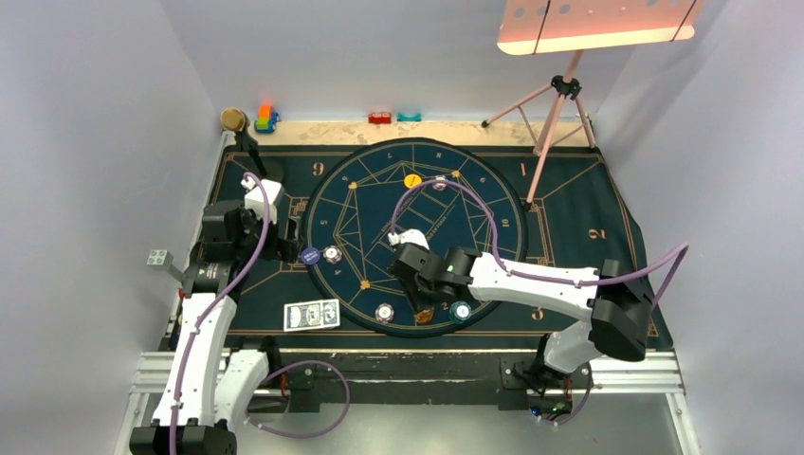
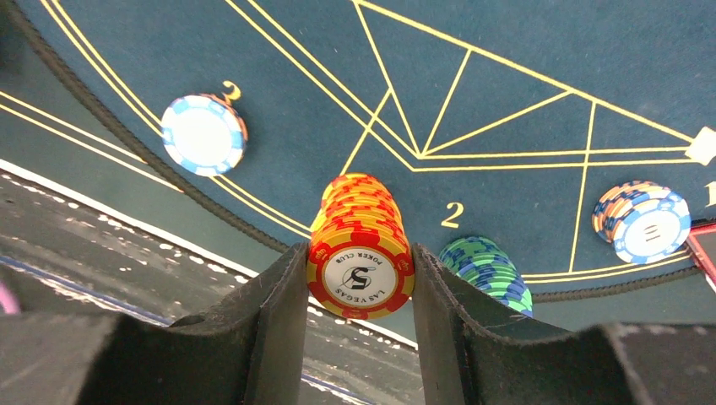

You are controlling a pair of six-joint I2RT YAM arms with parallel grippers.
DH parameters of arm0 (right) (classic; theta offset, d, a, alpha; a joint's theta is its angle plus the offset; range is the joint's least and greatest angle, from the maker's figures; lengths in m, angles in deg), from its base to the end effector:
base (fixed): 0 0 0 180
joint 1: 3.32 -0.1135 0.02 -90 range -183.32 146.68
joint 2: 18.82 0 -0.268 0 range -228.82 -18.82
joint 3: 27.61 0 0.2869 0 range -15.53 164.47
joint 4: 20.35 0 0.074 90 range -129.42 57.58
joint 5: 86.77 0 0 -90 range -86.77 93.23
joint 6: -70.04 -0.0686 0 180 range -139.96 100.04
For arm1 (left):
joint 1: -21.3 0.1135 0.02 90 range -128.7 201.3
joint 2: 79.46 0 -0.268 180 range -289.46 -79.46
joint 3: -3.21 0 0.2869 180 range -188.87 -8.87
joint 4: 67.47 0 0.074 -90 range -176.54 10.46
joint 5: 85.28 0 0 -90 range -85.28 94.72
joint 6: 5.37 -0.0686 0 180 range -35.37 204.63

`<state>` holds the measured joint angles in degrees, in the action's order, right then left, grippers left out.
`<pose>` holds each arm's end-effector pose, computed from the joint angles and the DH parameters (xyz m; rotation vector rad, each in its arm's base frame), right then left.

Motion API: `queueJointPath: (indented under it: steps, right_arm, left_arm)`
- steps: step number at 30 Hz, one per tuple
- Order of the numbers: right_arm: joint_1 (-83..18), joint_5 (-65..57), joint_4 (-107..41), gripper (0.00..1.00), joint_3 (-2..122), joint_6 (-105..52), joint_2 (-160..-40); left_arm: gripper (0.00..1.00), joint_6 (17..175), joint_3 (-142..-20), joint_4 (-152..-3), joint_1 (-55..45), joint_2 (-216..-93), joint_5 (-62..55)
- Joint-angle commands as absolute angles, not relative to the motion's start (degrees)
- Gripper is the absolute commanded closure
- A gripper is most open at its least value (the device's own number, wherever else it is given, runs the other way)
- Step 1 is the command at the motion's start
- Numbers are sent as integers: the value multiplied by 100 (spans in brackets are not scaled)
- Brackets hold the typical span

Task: Distribute texas hold em gaming equipment

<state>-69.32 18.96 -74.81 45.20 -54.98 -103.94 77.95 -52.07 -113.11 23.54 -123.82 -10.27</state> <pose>0.1523 0.2964 0.1907 -0.6398 2.5924 0.1889 0.2259 -0.0089 0.2753 0.2318 2.1473 -0.1949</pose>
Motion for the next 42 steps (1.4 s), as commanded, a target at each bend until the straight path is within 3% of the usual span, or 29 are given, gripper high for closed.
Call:
queueJointPath:
  steps: [1, 7, 21, 30, 37, 42]
  right_arm:
    - [-6950, 2175, -7697, 92, 5089, -5379, -10257]
    - [-6904, 2284, -7635, 93, 5760, -4996, -10585]
    - [-6612, 1565, -6983, 93, 8559, -4085, -13689]
    - [-6608, 1202, -6593, 85, 8946, -4052, -14392]
    - [-6601, 1110, -6571, 67, 9169, -4061, -14742]
    - [-6575, 1101, -6604, 38, 9029, -4087, -14669]
  left_arm:
    - [0, 7716, -5167, -11171, 2394, -12306, -1116]
    - [0, 7715, -5167, -11170, 2394, -12307, -1104]
    - [0, 7851, -5227, -11146, 2460, -12414, -827]
    - [0, 7845, -5228, -11153, 2465, -12466, -843]
    - [0, 7846, -5228, -11142, 2465, -12488, -852]
    - [0, 7832, -5228, -11152, 2464, -12516, -874]
